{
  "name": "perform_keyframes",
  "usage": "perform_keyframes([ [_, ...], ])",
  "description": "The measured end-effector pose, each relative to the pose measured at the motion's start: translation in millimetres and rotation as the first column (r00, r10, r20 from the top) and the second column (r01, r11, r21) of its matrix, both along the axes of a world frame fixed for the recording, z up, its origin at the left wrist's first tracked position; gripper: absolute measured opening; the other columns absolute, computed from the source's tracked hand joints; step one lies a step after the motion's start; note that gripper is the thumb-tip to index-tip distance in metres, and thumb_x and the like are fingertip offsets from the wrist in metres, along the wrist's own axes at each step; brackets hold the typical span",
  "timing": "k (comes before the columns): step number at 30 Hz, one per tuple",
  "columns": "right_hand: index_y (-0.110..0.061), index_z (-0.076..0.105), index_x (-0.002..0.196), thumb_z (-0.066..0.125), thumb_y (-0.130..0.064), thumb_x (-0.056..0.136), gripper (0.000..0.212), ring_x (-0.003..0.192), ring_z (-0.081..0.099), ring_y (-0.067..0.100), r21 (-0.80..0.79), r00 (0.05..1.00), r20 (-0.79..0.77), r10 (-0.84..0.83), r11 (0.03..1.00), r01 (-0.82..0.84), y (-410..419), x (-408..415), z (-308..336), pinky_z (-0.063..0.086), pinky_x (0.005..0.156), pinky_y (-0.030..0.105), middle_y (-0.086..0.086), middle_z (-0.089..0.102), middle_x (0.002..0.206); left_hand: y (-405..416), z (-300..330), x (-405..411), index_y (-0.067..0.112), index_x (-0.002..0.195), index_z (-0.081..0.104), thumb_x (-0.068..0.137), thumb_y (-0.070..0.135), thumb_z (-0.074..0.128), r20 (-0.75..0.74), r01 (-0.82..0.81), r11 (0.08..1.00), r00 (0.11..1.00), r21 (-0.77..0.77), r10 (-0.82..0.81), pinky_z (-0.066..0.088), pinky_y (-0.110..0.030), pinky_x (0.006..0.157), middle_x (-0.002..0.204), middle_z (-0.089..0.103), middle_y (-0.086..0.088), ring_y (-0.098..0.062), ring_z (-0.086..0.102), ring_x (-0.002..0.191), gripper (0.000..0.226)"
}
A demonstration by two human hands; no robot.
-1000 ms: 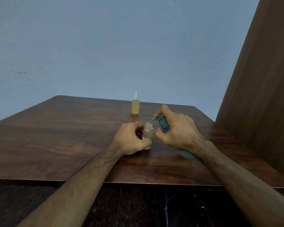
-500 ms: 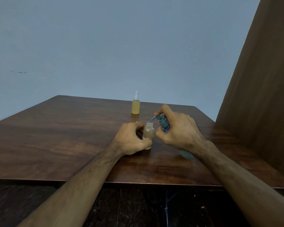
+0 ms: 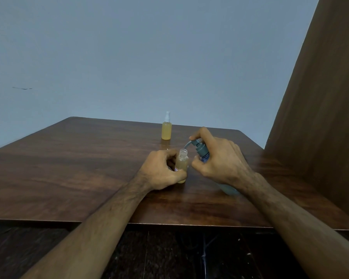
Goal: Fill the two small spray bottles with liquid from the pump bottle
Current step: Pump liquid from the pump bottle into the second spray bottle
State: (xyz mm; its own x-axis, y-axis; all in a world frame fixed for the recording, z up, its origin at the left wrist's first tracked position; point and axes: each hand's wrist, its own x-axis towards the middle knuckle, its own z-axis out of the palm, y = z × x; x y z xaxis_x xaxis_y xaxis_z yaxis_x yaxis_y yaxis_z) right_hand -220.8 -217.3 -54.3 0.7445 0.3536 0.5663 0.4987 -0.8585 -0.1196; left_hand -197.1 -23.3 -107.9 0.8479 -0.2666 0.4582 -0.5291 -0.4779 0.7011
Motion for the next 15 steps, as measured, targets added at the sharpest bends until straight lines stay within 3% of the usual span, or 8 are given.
perform_keyframes([
  [9,-0.041,0.036,0.108,0.065,-0.032,0.08,0.041,0.066,0.06,0.023,-0.027,1.0,-0.017,-0.006,1.0,0.005,1.3,-0.6,0.6,0.054,0.066,0.039,-0.008,0.067,0.083,-0.7,0.5,0.6,0.027,0.085,0.072,0.069,0.025,0.075,0.01,-0.006,1.0,1.0,0.006,0.006,0.057,-0.027,0.066,0.078,0.074,0.008,-0.007,0.069,0.071,0.016],
  [15,-0.042,0.037,0.115,0.064,-0.035,0.08,0.045,0.066,0.062,0.023,-0.01,1.0,-0.008,-0.007,1.0,0.007,0.0,-0.4,-0.2,0.054,0.065,0.037,-0.006,0.07,0.087,-0.8,0.1,-0.3,0.026,0.082,0.071,0.068,0.025,0.074,0.011,-0.009,1.0,1.0,-0.002,0.009,0.055,-0.026,0.063,0.076,0.073,0.007,-0.009,0.068,0.069,0.015],
])
